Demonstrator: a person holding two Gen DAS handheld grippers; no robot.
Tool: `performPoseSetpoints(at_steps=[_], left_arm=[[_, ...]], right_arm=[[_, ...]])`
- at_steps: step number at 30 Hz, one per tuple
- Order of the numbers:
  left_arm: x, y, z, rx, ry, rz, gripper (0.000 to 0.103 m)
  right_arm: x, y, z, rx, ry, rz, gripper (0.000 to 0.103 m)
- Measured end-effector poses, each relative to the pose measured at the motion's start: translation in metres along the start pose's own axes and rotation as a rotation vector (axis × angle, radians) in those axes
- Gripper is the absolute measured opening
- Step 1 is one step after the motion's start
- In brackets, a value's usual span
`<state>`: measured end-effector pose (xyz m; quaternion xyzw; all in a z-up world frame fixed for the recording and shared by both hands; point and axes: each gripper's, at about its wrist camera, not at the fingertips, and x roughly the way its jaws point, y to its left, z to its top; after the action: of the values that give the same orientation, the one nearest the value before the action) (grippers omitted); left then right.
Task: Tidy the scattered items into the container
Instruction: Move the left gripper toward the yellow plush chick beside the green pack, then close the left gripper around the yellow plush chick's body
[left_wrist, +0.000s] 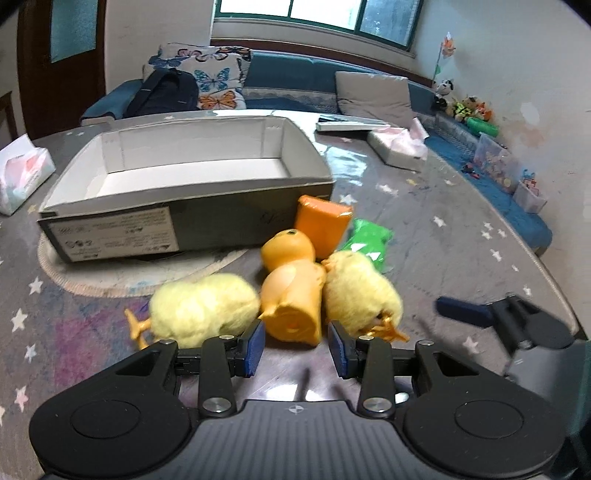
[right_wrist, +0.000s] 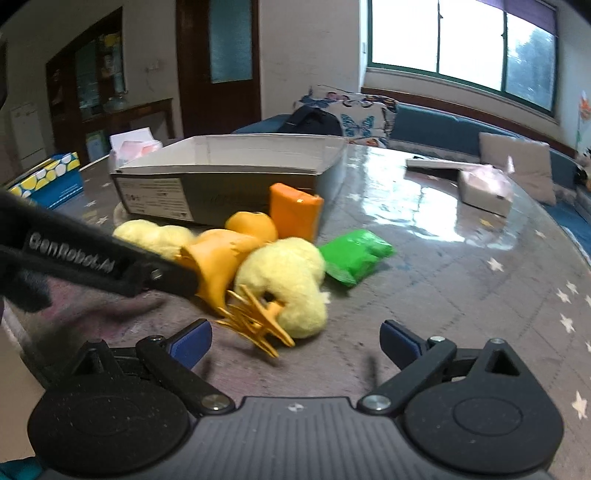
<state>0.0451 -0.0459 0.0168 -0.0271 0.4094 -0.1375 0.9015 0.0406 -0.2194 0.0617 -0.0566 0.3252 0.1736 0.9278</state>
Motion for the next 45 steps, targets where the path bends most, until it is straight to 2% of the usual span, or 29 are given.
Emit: performPoseSetpoints(at_steps=[3,7,10,11,13,15,17,18,22,27,32,45], left_arm=[[0.001,-0.006,0.007,0.007,-0.001,-0.027,0.041],[0.004,-0.013,0.014,0.012,0.035,-0.029,0.041],[0.004,-0.015,0.013,0.023,0.031,-0.025,0.041],[0.004,-0.014,0.012,0.019,0.031,-0.026,0.041],[0.006,-0.008,0.012,-0.007,0.037,-0.025,0.041],[0.005,-0.001,0.013,-0.037,0.025,0.001,0.041],[0.005,0.003,0.015,-0.048,0.02,0.031,0.041],[0.005,0.006,0.015,-0.058,0.015,0.049,0.044],[-0.001,0.012,0.016,-0.082,-0.005,0.062,0.041],[-0.008,0.009,0.021,-0.122,0.002,-0.034,0.041],[0.005,-0.001,0.031,-0.151,0.067,-0.128,0.041],[0.033,-0.017,0.035,-0.141,0.127,-0.12,0.041]], right_arm=[[0.008,0.004,0.003,-0.006,0.007,0.011,0.093],[0.015,0.003,0.005,0.01,0.017,0.022,0.085],[0.014,0.0,0.004,0.025,0.015,0.033,0.081],[0.013,-0.002,0.004,0.028,0.014,0.033,0.076],[0.01,-0.005,0.004,0.039,0.013,0.033,0.074],[0.008,-0.01,0.003,0.055,0.011,0.02,0.068],[0.006,-0.016,0.002,0.076,0.008,-0.001,0.068],[0.004,-0.018,0.001,0.082,0.004,-0.014,0.068],[0.002,-0.029,0.001,0.121,0.01,-0.065,0.068],[0.0,-0.025,0.002,0.073,-0.002,-0.018,0.068],[0.009,-0.024,0.009,0.044,-0.009,-0.025,0.07],[0.025,-0.028,0.015,0.004,-0.003,0.051,0.07]])
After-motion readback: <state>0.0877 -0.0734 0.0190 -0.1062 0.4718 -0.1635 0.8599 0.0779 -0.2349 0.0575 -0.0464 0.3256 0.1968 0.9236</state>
